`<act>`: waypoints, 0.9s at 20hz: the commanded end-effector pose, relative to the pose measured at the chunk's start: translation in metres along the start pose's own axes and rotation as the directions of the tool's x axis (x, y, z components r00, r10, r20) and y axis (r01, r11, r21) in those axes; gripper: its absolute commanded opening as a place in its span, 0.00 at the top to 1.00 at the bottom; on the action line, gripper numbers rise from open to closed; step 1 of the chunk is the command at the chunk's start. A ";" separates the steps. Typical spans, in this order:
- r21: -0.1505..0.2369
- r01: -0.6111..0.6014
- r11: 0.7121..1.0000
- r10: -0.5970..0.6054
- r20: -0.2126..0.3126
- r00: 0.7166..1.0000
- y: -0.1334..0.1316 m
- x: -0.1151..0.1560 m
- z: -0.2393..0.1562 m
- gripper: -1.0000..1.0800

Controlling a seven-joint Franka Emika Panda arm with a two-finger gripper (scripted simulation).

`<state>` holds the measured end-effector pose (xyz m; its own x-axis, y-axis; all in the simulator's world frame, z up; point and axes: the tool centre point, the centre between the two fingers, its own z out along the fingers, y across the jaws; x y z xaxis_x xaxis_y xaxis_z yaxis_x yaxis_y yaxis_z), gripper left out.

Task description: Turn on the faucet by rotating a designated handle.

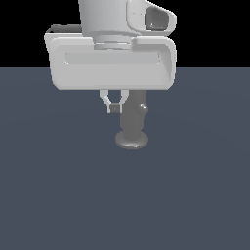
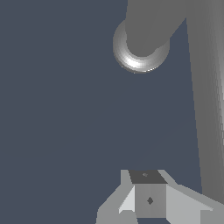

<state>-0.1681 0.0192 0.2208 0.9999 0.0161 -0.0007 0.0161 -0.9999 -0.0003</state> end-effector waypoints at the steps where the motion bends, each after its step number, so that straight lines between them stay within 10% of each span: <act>1: 0.000 0.000 1.000 0.000 0.000 1.000 0.005 0.001 0.000 1.00; 18: -0.001 0.000 1.000 0.000 0.000 1.000 0.091 0.015 0.000 1.00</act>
<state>-0.1503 -0.0605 0.2327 0.9995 0.0210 0.0220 0.0210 -0.9998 0.0008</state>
